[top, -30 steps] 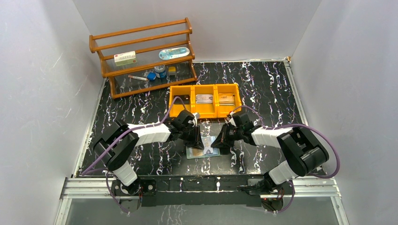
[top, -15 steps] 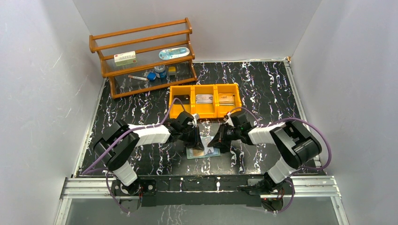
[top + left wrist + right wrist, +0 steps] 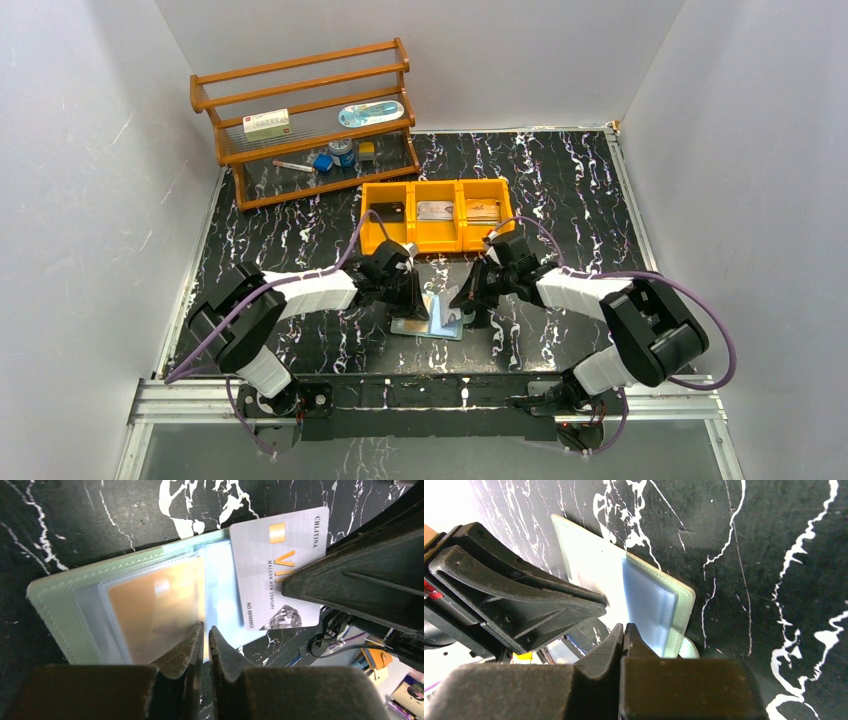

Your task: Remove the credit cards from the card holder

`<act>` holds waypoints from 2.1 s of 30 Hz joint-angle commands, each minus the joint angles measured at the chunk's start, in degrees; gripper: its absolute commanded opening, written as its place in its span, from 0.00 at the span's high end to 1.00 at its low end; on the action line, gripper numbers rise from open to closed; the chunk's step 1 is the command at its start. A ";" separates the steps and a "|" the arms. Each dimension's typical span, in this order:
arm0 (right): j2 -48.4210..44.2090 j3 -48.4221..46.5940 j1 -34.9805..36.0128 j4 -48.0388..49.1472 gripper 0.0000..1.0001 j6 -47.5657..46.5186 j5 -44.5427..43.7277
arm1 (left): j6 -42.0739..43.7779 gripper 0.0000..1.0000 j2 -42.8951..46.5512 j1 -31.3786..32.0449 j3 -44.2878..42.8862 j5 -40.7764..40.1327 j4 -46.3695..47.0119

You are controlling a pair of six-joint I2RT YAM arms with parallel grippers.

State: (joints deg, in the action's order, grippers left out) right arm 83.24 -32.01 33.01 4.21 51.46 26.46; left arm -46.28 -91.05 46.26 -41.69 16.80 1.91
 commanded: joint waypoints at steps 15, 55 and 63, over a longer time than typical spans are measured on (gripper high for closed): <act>-11.09 -0.25 -0.11 9.90 1.00 -15.12 8.42 | 0.91 0.71 11.21 0.32 -0.18 -9.75 -8.74; 19.89 -52.48 0.26 -22.73 1.00 -85.89 -16.92 | -4.30 0.17 42.39 -10.26 5.53 -30.84 -36.21; 29.88 -57.74 2.12 -17.56 1.00 -94.72 -21.41 | -4.61 0.09 43.50 -10.23 5.10 -31.02 -36.95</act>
State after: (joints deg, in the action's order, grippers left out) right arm 109.69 -84.18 33.89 -16.38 -37.21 8.86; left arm -50.85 -48.27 36.42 -36.03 -12.78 -33.52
